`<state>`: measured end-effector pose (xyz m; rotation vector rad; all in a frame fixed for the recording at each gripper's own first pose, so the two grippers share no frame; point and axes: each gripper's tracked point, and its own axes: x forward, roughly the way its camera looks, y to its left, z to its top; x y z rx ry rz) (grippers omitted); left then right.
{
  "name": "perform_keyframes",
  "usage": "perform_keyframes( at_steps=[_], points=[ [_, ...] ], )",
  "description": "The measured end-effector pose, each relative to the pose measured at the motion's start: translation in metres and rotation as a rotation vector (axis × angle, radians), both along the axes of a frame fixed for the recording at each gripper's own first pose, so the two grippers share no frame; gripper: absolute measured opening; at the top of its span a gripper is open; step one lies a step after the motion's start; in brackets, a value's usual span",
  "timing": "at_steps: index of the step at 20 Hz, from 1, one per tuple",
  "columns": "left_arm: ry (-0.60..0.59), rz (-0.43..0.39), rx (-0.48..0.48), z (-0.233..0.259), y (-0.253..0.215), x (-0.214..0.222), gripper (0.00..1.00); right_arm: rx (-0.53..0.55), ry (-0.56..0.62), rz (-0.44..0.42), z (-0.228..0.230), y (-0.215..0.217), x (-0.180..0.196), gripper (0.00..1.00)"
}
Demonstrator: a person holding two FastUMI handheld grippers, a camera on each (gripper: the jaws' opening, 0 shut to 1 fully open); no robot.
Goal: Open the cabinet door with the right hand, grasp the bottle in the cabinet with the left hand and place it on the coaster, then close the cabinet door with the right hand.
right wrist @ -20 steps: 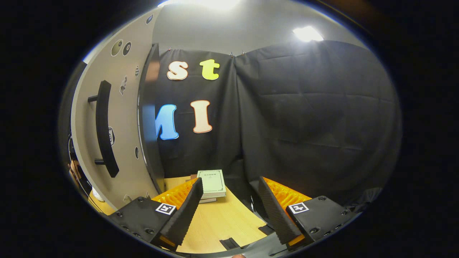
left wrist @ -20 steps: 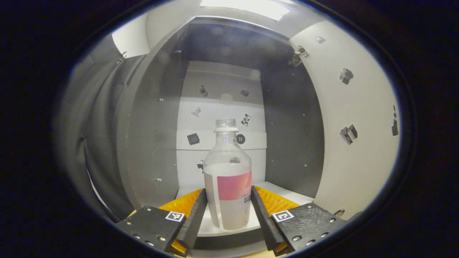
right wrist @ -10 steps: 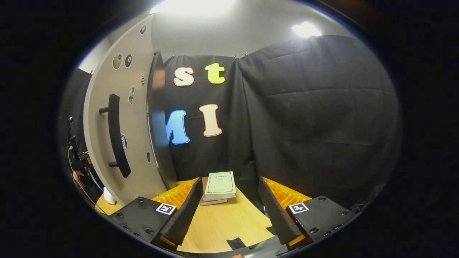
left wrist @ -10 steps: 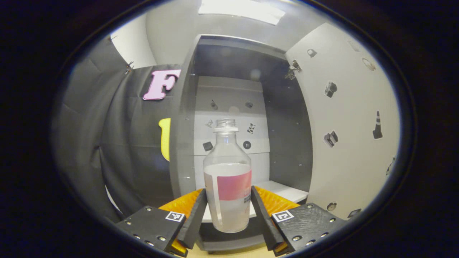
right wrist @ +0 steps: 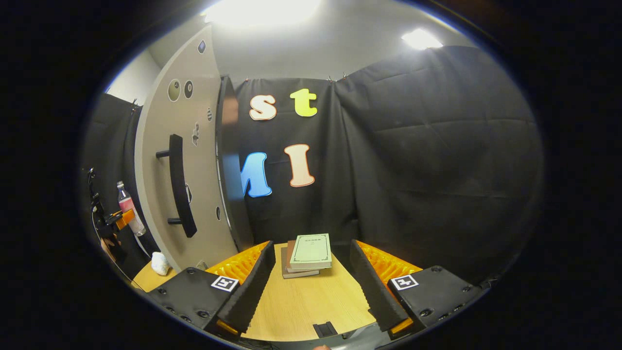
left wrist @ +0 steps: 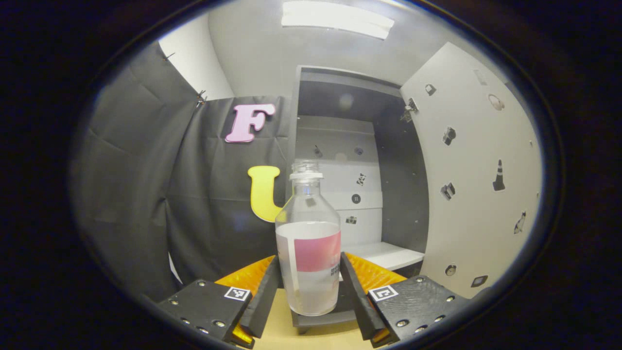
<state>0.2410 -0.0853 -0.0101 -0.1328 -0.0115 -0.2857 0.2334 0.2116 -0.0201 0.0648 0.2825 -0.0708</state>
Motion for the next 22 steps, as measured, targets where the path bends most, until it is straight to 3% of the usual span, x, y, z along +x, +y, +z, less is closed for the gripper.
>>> perform_keyframes(
  at_steps=[1,3,7,12,22],
  points=[
    [0.004,0.01,0.005,-0.004,0.006,-0.007,0.75,0.003,0.002,0.01,-0.001,0.001,-0.001,0.98],
    [0.009,0.035,0.015,-0.012,0.017,-0.023,0.71,0.012,0.009,0.035,-0.002,0.005,-0.003,0.98],
    [0.042,0.074,0.019,-0.038,0.031,-0.053,0.75,0.003,0.033,0.086,-0.011,0.012,-0.006,0.98],
    [0.087,0.115,0.028,-0.075,0.043,-0.085,0.72,-0.017,0.024,0.137,-0.012,0.02,-0.009,0.98],
    [0.152,0.193,-0.013,-0.156,0.07,-0.122,0.74,-0.043,-0.006,0.123,-0.012,0.017,-0.008,0.98]
  ],
)
